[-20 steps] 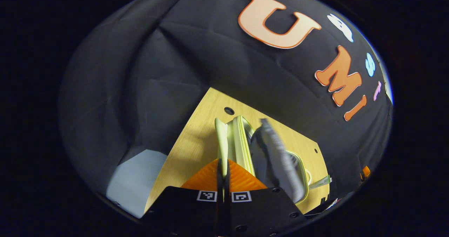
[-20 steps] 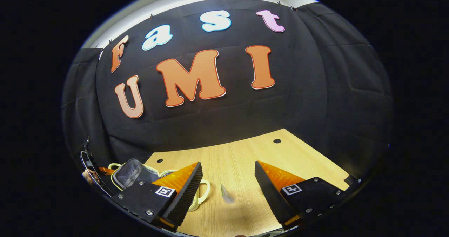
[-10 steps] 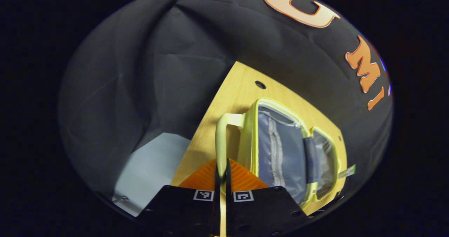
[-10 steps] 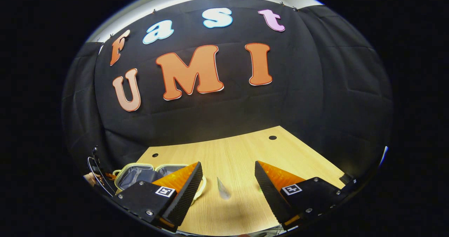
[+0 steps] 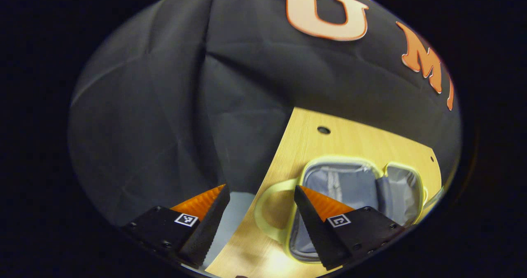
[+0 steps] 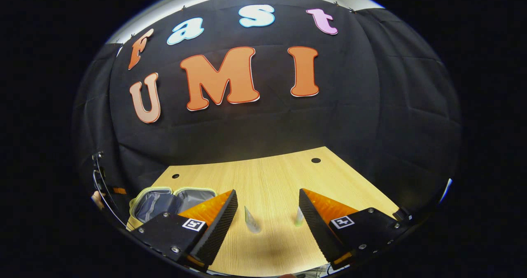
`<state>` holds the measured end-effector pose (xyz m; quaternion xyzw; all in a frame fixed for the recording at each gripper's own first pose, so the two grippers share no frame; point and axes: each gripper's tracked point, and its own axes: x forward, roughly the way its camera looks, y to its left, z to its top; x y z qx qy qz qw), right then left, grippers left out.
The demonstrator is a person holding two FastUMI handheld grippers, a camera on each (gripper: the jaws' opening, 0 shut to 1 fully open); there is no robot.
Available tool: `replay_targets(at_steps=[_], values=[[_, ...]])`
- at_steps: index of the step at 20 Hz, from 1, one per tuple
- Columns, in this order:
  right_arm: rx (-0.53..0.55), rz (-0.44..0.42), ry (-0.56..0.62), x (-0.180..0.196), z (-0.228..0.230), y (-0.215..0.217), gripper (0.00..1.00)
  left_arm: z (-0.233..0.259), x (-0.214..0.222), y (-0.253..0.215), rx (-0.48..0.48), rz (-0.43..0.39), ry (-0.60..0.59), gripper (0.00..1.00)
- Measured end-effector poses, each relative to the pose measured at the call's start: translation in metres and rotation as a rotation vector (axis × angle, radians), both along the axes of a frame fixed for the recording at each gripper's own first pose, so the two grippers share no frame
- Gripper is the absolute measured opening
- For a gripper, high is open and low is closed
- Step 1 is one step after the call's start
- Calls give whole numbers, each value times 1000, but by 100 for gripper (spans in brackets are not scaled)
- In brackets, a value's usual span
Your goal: First open the suitcase, pack the skin care products into it, and then close the suitcase.
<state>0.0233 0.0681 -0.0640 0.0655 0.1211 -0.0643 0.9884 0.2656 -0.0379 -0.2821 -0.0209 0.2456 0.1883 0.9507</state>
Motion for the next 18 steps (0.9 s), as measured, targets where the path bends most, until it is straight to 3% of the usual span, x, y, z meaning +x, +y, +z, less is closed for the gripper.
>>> replay_targets(at_steps=[4, 6, 10, 14, 18], values=[[-45, 45, -2, 18, -2, -12, 95, 76, -12, -73, 85, -53, -130, 97], [-68, 71, 3, 27, -6, -19, 95, 103, -20, -125, 59, -95, -177, 97], [-55, 127, 15, 31, -16, -33, 95, 130, -31, -213, 70, -77, -311, 98], [-86, 147, 38, 37, -36, -64, 95, 117, -26, -343, 11, -149, -379, 97], [-82, 170, 63, 36, -54, -86, 95, 77, -8, -472, 64, -266, -348, 97]])
